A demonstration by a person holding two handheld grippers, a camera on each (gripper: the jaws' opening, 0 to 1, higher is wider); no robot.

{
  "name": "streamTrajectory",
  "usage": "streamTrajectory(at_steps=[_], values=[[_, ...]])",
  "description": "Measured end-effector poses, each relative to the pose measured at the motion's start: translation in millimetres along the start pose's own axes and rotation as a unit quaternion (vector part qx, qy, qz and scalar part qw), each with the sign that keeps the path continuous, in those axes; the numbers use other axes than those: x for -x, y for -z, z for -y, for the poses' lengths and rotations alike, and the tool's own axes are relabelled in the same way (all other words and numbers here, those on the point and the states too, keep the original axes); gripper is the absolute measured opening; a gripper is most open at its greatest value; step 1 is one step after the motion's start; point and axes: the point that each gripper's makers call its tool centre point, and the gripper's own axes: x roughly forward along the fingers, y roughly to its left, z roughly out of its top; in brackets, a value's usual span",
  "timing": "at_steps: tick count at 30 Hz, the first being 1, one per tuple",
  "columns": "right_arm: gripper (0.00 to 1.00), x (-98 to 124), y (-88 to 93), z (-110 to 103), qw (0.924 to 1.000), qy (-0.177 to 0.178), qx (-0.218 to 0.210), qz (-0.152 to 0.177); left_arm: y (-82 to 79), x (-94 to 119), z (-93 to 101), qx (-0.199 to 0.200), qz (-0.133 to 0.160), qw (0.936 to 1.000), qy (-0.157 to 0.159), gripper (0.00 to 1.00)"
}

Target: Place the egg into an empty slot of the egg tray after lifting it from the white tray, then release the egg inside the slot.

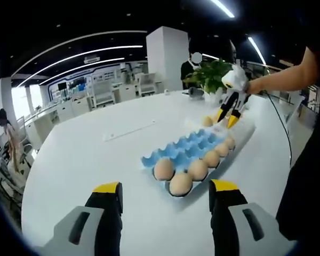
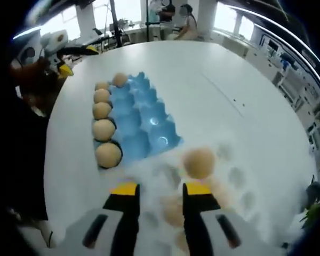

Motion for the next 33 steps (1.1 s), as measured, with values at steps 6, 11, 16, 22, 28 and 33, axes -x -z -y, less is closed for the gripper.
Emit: streamTrajectory(at_steps=[6,11,16,22,28,33], values=[[0.31,6.9,18.3,9.6,0.9996,0.020,-0.003,-0.018,0.4,0.0,1.5,0.001,-0.001,1.0000,0.001,0.66],[0.30,5.0,29.7,13.5,0.9989,0.026,0.010,-0.039,-0.6,-1.1,2.6,-0.001,-0.001,1.0000,0.003,0.66],[0.31,3.4,31.8,17.2,0.9988,0.018,0.008,-0.044,-1.5,-0.1,0.3,0.000,-0.001,1.0000,0.001,0.66],[0.29,4.8,28.1,26.3,0.9991,0.019,-0.014,-0.034,-0.9,0.5,1.3,0.001,-0.003,1.0000,0.004,0.64],[0.27,-2.1,28.7,17.3,0.9955,0.016,0.061,-0.070,-2.0,-0.5,1.3,0.000,-0.002,1.0000,0.004,0.64],[0.26,-6.6,28.8,16.6,0.9924,-0.002,0.077,-0.096,-2.3,-2.9,2.8,-0.001,-0.003,1.0000,0.006,0.64]])
